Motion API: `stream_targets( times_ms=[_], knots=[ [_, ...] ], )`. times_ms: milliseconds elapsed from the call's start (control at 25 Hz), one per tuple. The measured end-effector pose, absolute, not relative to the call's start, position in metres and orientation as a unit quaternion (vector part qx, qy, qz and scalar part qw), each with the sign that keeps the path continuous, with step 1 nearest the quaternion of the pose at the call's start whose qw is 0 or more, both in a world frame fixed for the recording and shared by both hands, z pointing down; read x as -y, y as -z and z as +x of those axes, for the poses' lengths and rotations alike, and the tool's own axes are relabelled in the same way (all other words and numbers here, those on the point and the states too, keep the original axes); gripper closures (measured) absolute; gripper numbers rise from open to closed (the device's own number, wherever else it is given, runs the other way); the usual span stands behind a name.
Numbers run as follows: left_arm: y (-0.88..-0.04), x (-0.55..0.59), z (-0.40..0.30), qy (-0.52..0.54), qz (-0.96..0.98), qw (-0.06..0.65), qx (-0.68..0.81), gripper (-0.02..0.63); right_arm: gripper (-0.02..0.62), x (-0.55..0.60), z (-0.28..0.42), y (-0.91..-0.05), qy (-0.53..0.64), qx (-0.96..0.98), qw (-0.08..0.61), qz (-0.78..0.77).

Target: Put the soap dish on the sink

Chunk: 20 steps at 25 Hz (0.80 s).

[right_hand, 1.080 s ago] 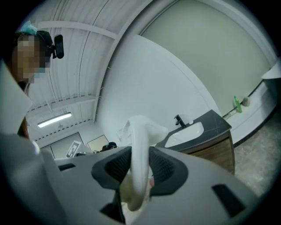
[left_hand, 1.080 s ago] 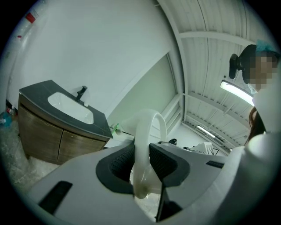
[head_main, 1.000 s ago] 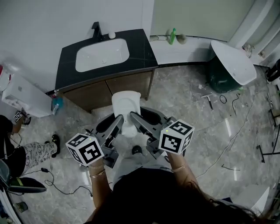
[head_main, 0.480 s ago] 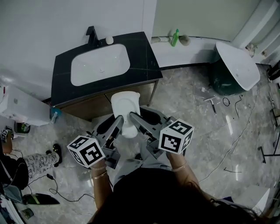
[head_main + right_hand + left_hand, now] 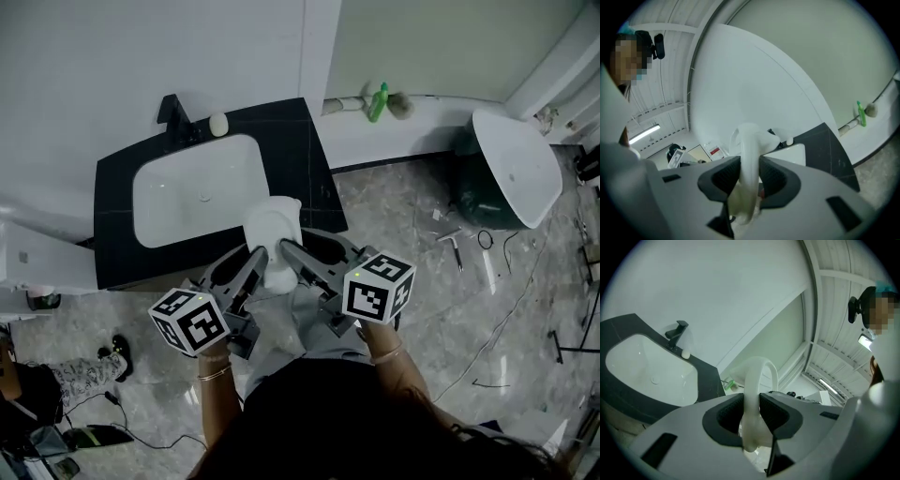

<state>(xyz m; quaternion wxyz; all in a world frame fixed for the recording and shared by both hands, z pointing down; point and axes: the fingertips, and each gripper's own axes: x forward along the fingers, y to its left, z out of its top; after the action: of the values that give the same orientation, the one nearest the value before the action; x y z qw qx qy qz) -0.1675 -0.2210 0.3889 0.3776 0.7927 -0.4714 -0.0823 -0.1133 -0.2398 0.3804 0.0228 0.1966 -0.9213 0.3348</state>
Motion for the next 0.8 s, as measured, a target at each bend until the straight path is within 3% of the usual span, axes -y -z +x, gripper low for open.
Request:
stream_targets(
  times_ms=[360, 800],
  knots=[
    [-0.438, 0.35, -0.165, 0.08, 0.761, 0.434, 0.476, 0.495, 0.46, 0.371, -0.112, -0.428, -0.37, 0.904, 0.067, 0.202],
    [-0.54, 0.401, -0.174, 0.06, 0.705, 0.524, 0.474, 0.495, 0.461, 0.426, -0.121, -0.529, -0.438, 0.864, 0.123, 0.215]
  ],
)
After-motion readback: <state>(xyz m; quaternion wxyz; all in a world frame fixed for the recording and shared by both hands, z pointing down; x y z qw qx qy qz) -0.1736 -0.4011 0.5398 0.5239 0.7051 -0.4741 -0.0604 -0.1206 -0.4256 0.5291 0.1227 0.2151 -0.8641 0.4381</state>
